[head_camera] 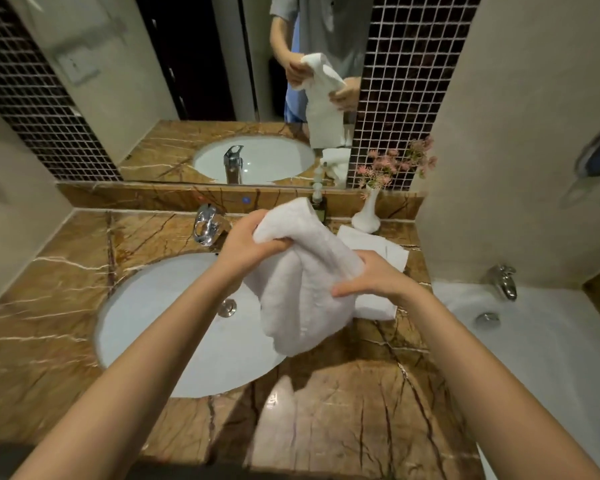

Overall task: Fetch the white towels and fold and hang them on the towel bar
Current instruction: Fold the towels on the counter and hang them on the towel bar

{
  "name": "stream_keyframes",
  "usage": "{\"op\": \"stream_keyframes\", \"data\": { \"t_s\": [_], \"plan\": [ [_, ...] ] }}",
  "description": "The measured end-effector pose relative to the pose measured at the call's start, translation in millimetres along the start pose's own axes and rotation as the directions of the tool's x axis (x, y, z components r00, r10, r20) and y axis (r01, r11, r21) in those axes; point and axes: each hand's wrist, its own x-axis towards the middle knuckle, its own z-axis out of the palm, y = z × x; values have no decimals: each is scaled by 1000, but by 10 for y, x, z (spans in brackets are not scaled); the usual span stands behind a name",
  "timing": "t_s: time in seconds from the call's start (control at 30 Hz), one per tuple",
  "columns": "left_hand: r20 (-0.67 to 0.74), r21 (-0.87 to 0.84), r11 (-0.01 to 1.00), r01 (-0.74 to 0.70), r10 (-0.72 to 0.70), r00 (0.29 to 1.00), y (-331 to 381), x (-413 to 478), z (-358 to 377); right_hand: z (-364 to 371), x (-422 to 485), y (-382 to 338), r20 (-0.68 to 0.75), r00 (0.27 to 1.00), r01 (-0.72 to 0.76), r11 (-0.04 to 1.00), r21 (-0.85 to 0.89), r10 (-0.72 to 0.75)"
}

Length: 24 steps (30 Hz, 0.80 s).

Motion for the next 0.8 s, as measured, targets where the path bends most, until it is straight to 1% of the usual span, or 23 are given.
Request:
{"op": "stream_keyframes", "data": {
  "t_s": [0.1,0.2,0.27,0.33,0.4,0.47,0.5,0.6,0.73,0.8],
  "plan": [
    [-44,-116,989,93,-99,994,-87,-182,-236,85,-69,-291,77,996,-45,999,-12,46],
    [-11,-267,934,238,-250,968,-312,-452,-426,270,-131,-437,130,984,-122,993,-3,121],
    [-8,-323,883,341,-363,932,-568,-668,-513,480,-146,-445,145,969,-199,980,-12,199],
    [-30,-333,836,436,-472,881,-895,-890,-557,760,-122,-368,144,948,-269,957,-109,283],
    [-52,-333,790,515,-560,827,-1219,-1145,-571,1086,-53,-207,116,935,-306,928,-214,335],
    [-74,-266,767,584,-620,781,-1576,-1371,-596,1429,28,-5,82,924,-343,905,-253,373],
    [-91,-210,773,599,-625,775,-1732,-1467,-621,1599,61,100,64,920,-357,892,-275,388],
    [-131,-66,794,604,-607,784,-2070,-1673,-718,2051,116,382,-20,923,-362,846,-392,385],
    [-94,95,820,565,-558,825,-2273,-1872,-806,2346,88,561,-141,938,-346,854,-389,316],
    [-93,216,816,535,-529,844,-2339,-1935,-832,2387,44,568,-183,944,-326,860,-392,274]
  ]
}}
